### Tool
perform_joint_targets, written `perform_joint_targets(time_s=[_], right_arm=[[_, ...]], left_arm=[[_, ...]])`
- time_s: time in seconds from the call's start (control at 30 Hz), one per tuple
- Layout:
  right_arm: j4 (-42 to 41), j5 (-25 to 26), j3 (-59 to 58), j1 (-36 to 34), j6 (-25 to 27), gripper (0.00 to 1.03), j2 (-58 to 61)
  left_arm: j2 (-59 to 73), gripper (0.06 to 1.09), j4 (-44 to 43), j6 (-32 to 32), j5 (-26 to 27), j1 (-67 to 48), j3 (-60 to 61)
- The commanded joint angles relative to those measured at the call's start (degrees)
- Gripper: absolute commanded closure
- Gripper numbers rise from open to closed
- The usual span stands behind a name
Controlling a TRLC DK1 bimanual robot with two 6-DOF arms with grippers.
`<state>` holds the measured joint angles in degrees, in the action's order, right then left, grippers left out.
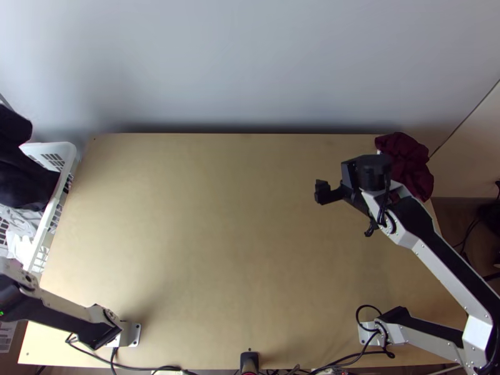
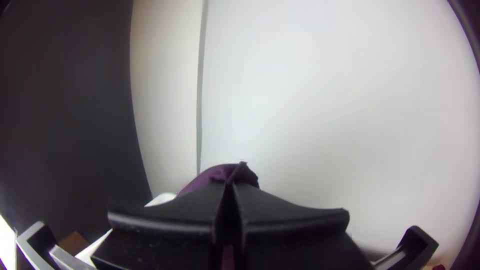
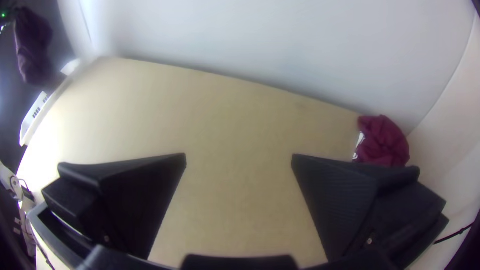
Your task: Fold the t-shirt
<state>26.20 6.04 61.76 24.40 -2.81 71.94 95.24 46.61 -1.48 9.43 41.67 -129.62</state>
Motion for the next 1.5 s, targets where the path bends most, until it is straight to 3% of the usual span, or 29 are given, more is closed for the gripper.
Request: perform_joint_targets(time_s=[0.0,0.3,0.43,0.77,0.93,1.1,1.23,1.47], right_arm=[[-2.0,0.0,-5.3,1.1,-0.8,0.05,-2.5],[-9.1,0.0,-16.7,1.7,-2.5,0.05,-8.6],[-10.6,0.0,-19.7,1.3,-2.6,0.05,-11.0],[-11.0,0.0,-27.4,1.0,-4.1,0.05,-17.3],[-11.0,0.0,-31.3,1.0,-4.3,0.05,-21.8],[-9.1,0.0,-34.1,0.9,-4.3,0.05,-26.6],[-6.6,-0.1,-34.8,0.9,-4.5,0.05,-28.4],[-4.8,0.0,-36.1,0.7,-4.7,0.05,-30.9]], left_arm=[[-8.7,1.05,-3.9,-4.0,-4.2,-8.5,-1.2],[-13.8,1.05,-9.8,-7.8,-7.6,-23.8,-1.2],[-15.5,1.05,-10.6,-7.1,-13.7,-33.8,-1.3],[-15.7,1.05,-11.8,0.3,-32.2,-62.6,-1.3],[-14.3,1.05,-13.2,3.3,-38.0,-73.1,-1.2],[-13.0,1.05,-15.6,7.0,-41.9,-81.7,-1.2],[-11.1,1.05,-19.6,13.6,-45.3,-88.3,-1.1],[-8.1,1.05,-23.4,19.8,-47.2,-96.4,-0.5]])
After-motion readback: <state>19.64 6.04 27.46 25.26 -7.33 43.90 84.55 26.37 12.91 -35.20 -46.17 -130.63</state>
